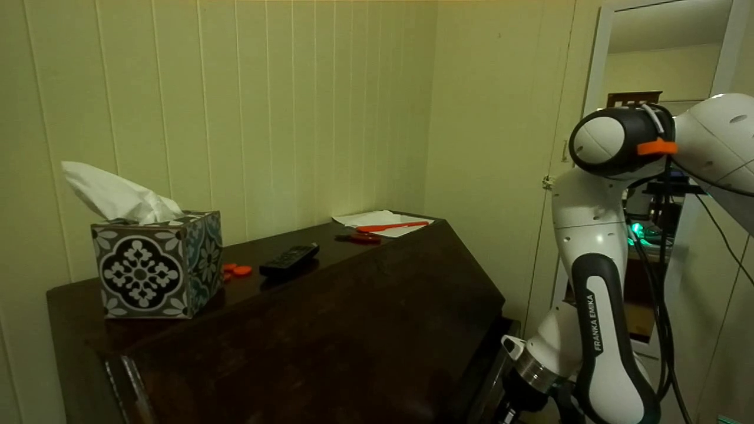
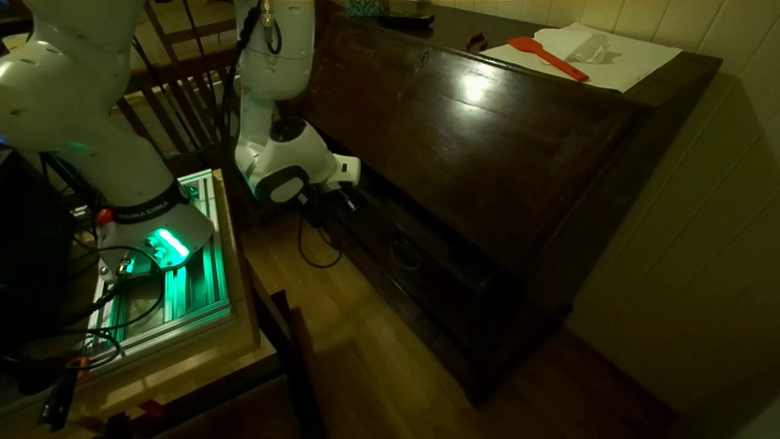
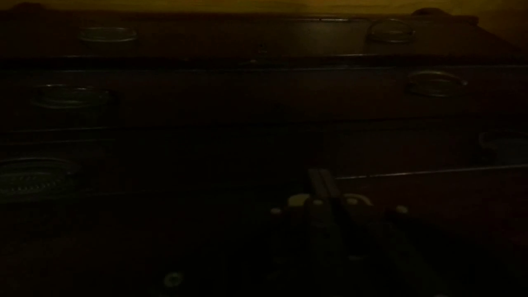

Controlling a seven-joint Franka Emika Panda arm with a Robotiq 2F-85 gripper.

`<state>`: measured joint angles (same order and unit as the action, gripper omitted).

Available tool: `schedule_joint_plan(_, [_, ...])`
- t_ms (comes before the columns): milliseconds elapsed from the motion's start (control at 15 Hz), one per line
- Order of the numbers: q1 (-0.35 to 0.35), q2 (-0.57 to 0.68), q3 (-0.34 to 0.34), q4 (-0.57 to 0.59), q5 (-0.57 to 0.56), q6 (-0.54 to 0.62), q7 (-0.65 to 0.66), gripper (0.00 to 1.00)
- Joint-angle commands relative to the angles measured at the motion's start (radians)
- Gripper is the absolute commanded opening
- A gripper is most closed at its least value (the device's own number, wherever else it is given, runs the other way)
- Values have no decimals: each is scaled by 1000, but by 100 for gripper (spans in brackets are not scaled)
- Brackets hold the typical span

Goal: Close the open drawer

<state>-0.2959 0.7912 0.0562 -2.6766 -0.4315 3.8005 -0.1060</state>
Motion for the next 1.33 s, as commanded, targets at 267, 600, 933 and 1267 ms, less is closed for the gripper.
schedule_joint_plan(267, [10, 6, -2, 10, 3, 8, 4, 1])
schedule_joint_plan(600, [38, 30, -4, 59, 7, 61, -32, 0])
schedule_joint_plan(933, [39, 43, 21, 96, -9, 95, -56, 0])
schedule_joint_plan(1267, [28, 54, 55, 167, -9, 76, -26, 0])
